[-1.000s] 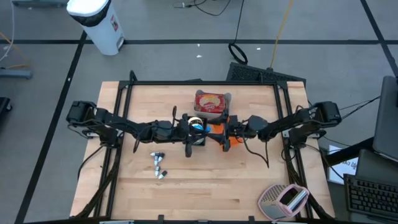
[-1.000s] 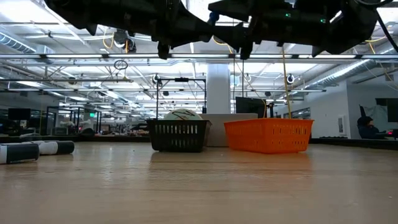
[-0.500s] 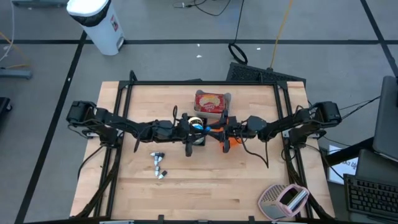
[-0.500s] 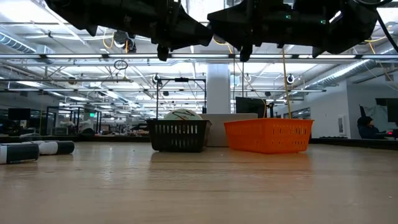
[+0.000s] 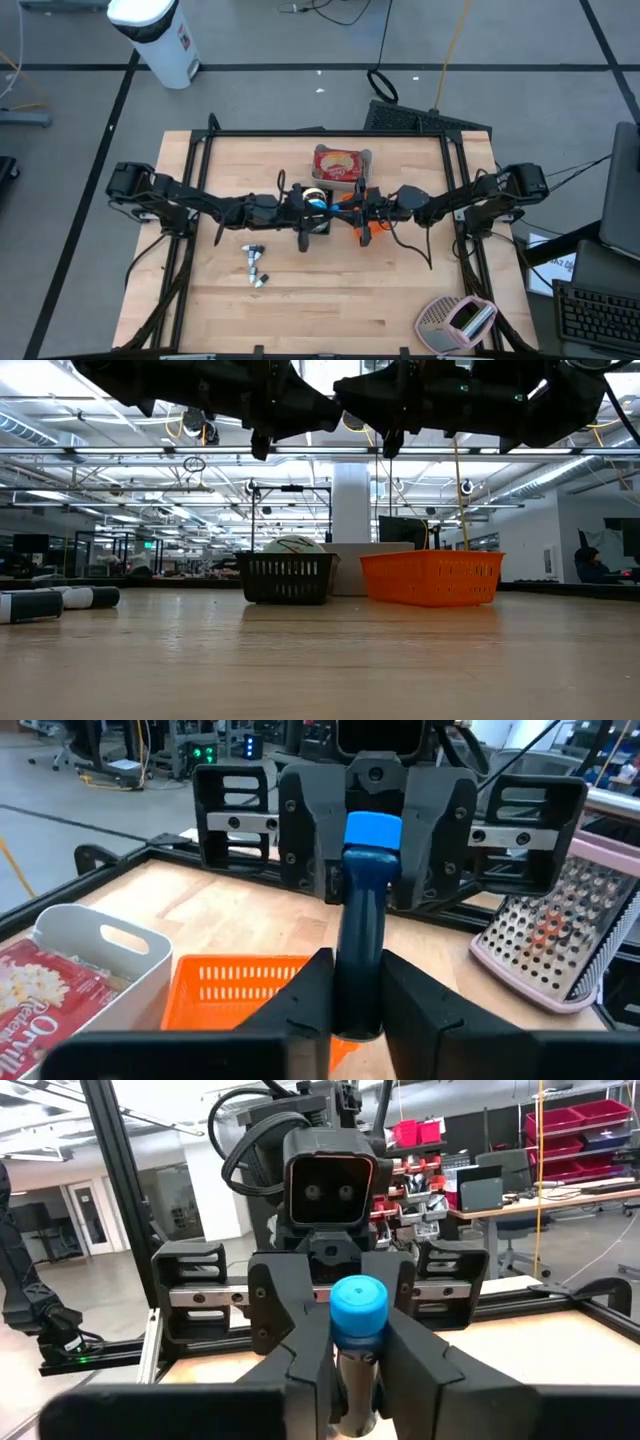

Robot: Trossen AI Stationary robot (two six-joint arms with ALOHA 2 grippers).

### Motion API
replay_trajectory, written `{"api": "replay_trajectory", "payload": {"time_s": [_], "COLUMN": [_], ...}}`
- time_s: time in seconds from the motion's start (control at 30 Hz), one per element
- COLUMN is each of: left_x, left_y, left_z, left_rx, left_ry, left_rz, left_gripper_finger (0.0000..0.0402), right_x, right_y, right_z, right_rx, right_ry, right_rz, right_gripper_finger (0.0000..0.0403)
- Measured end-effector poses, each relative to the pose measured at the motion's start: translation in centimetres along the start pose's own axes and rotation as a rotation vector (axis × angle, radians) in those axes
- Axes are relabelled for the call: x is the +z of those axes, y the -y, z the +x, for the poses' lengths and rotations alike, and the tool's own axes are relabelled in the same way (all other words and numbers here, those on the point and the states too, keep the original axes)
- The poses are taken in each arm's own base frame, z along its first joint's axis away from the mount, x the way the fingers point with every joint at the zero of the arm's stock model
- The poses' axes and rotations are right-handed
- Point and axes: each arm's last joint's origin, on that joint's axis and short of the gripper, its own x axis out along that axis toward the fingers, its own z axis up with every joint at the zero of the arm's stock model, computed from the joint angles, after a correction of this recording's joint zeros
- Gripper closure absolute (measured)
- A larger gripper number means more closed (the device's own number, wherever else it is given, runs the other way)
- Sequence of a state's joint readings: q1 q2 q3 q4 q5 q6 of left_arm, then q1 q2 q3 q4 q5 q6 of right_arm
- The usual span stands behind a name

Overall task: Pick & Place Food Item
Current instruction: Put the blue food coloring into the orange bin

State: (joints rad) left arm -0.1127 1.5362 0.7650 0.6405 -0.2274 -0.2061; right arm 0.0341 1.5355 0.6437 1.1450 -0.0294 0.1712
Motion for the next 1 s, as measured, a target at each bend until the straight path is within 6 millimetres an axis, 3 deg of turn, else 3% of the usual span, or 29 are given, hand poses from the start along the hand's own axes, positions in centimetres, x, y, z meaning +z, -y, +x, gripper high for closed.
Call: {"api": "replay_trajectory", "payload": {"time_s": [0.27,0.47,0.77,1.0], "left_x": [2.3,3.2,0.9,-0.8], "left_y": [0.0,-0.4,-1.8,-2.1], "left_z": [-2.2,-4.7,-7.3,-7.3], "left_rx": [-0.013,0.01,0.239,0.317], "left_ry": [-0.001,-0.125,-0.438,-0.57], "left_rz": [0.037,0.053,-0.1,-0.151], "left_gripper_finger": [0.0187,0.0114,0.0092,0.0106], "right_x": [1.4,2.4,-0.6,-2.6], "right_y": [-0.2,-0.4,0.3,1.1], "right_z": [-0.4,-1.6,-5.1,-5.9], "right_rx": [0.005,-0.019,-0.264,-0.372], "right_ry": [0.029,-0.108,-0.651,-0.817], "right_rz": [-0.011,-0.014,0.104,0.131], "right_gripper_finger": [0.0351,0.0351,0.0352,0.0352]}}
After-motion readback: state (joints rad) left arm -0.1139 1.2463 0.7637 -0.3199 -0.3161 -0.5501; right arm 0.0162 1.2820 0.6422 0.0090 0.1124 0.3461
